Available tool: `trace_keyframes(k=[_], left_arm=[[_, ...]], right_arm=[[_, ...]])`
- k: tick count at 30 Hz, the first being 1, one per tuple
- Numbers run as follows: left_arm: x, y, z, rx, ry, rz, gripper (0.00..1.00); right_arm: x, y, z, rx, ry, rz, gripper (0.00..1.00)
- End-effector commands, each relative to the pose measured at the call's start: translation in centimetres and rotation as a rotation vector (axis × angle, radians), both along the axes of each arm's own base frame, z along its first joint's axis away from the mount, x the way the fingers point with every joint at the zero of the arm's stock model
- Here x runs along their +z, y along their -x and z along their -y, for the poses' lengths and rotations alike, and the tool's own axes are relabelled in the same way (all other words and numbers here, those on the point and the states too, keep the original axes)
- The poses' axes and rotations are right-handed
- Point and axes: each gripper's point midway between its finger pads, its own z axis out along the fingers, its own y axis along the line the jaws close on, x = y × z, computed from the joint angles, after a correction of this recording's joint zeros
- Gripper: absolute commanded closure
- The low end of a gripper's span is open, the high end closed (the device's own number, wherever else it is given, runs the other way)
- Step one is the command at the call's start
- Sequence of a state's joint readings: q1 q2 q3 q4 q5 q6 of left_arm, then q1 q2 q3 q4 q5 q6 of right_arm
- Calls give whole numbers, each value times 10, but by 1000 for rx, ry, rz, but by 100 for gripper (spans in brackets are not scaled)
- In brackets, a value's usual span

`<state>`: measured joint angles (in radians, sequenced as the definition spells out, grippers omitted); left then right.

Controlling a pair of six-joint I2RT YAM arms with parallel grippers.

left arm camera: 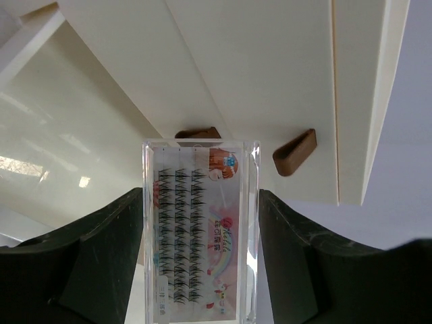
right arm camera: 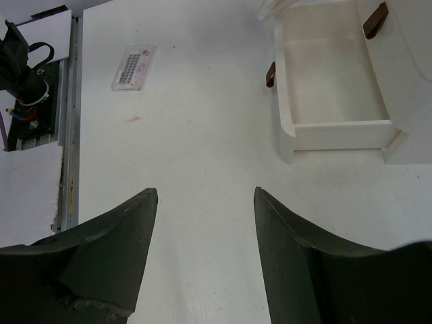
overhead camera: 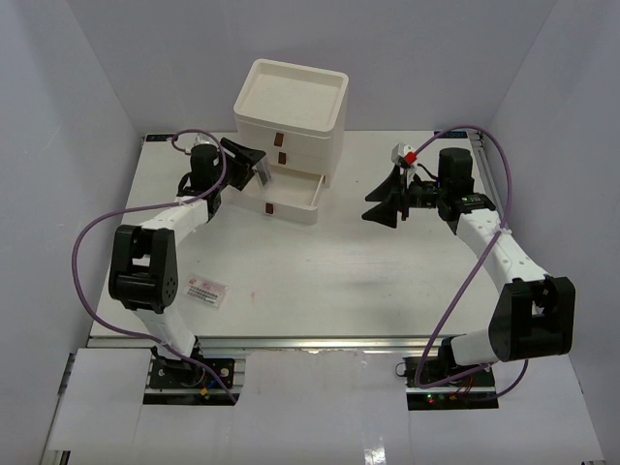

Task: Organize the makeup

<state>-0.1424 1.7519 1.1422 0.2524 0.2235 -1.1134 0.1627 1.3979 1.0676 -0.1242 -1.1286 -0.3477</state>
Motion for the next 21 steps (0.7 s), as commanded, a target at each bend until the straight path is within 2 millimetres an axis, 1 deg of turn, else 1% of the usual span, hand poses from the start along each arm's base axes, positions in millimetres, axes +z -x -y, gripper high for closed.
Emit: trace_keyframes(k=[1, 6, 9, 11, 15, 18, 20, 21], left_arm=[[5, -16, -8, 101, 25, -9, 24], [-2, -23, -5, 93, 11, -18, 14], [0, -27, -5, 93, -8, -11, 3], [4, -28, -6, 91, -24, 2, 2], [23, -27, -6, 78, -48, 51, 2], [43, -22, -7, 46, -109, 123, 2], [68, -12, -8, 19, -163, 200, 2], [75, -7, -9, 5, -185, 226, 2]], right_arm=[[6, 2, 1, 10, -8, 31, 34], [7, 2, 1, 10, -9, 33, 34], [6, 2, 1, 10, -8, 34, 34], [7, 2, 1, 11, -9, 34, 34], [6, 3, 1, 13, -9, 33, 34], [5, 5, 1, 26, -8, 33, 34], [5, 7, 0, 42, -8, 47, 34], [5, 8, 0, 49, -10, 46, 34]])
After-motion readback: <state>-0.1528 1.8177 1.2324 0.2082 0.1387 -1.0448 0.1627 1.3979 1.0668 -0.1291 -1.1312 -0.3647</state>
